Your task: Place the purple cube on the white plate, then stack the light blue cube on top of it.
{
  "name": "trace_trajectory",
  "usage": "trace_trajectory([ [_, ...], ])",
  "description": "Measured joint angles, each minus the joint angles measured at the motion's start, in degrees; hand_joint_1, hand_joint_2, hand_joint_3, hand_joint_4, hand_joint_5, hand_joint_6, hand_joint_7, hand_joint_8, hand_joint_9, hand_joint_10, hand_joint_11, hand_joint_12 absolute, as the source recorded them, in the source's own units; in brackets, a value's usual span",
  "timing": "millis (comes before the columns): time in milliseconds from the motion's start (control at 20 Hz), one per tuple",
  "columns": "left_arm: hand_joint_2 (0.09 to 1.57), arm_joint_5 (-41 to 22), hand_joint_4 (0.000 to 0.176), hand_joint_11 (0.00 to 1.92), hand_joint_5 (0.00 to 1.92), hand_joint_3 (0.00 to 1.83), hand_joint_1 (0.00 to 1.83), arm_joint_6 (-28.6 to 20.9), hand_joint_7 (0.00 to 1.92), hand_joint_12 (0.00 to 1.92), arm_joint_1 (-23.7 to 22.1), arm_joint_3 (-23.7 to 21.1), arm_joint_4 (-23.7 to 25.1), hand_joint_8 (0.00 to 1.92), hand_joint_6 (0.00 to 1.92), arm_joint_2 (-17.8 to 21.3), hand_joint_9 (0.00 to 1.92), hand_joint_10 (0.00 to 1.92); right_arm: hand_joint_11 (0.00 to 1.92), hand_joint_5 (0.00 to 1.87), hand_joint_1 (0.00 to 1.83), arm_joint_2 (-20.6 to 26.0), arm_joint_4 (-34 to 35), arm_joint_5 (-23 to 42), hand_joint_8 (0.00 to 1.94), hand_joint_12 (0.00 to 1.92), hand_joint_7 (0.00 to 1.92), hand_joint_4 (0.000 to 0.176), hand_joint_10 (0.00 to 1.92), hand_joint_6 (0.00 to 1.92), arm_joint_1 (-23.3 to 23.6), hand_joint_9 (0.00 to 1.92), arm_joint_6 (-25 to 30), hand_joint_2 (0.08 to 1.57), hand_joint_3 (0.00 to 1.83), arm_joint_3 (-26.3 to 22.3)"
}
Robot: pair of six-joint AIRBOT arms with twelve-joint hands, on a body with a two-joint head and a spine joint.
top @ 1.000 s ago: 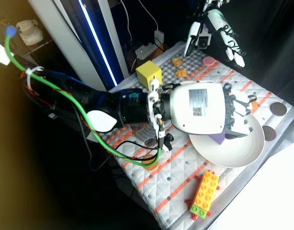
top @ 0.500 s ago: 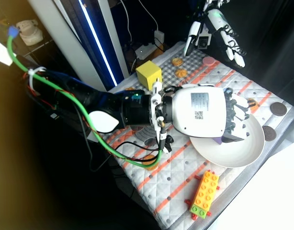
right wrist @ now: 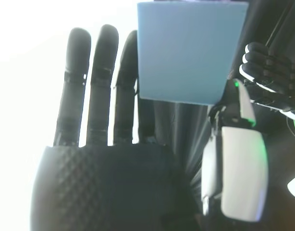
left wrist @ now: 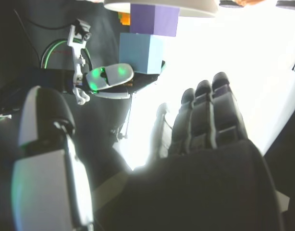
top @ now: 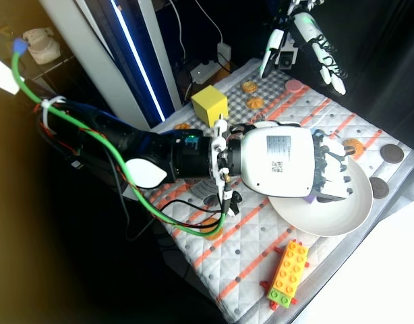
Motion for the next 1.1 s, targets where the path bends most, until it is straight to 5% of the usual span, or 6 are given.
trace_trajectory([
  [200, 0.90, 0.00, 0.176, 0.00, 0.00, 0.00, 0.78, 0.02, 0.00, 0.00, 0.00, 0.00, 0.09, 0.00, 0.00, 0.00, 0.00, 0.00, 0.39, 0.72, 1.20, 0.07, 0.39, 1.62, 0.06, 1.08, 0.64, 0.001, 0.35, 0.00, 0.00, 0.60, 0.50, 1.05, 0.00, -0.11],
  [350, 0.89, 0.00, 0.176, 0.00, 0.00, 0.00, 0.80, 0.02, 0.00, 0.00, 0.00, 0.00, -0.02, 0.00, 0.00, 0.00, 0.00, 0.00, 0.35, 0.68, 1.14, 0.07, 0.39, 1.60, 0.00, 1.03, 0.62, 0.014, 0.11, 0.00, 0.00, 0.65, 0.50, 1.04, 0.00, -0.13],
  [650, 0.89, -0.02, 0.176, 0.00, 0.00, 0.00, 0.80, 0.00, 0.00, 0.00, 0.00, 0.00, -0.02, 0.00, 0.00, 0.00, 0.00, 0.00, 0.32, 0.62, 1.07, 0.07, 0.35, 1.46, 0.00, 0.92, 0.58, 0.007, 0.03, 0.00, 0.00, 0.64, 0.37, 1.03, 0.00, -0.15],
  [700, 0.89, -0.02, 0.176, 0.00, 0.00, 0.00, 0.80, 0.00, 0.00, 0.00, 0.00, 0.00, 0.00, 0.00, 0.00, 0.00, 0.00, 0.00, 0.19, 0.51, 0.98, 0.04, 0.33, 1.46, 0.00, 0.91, 0.51, 0.040, 0.01, 0.00, 0.00, 0.52, 0.37, 1.04, 0.00, -0.09],
  [900, 0.90, -0.04, 0.176, 0.00, 0.00, 0.00, 0.80, 0.00, 0.00, 0.00, -0.13, 0.13, 0.04, 0.00, 0.00, -0.39, 0.00, 0.00, 0.01, 0.34, 0.87, -0.81, -0.31, -0.94, 0.00, 0.89, 0.35, 0.106, 0.00, 0.00, -0.02, 0.31, -0.09, 0.98, 0.00, 1.38],
  [1100, 0.90, -0.02, 0.176, 0.00, 0.00, 0.00, 0.82, 0.00, 0.00, 0.00, -0.50, 0.13, 0.46, 0.00, 0.00, -0.66, 0.00, 0.00, 0.00, 0.27, 0.86, -1.18, -0.76, -2.78, 0.00, 1.01, 0.30, 0.123, 0.00, 0.00, 0.00, 0.30, -0.11, 0.97, 0.00, 1.81],
])
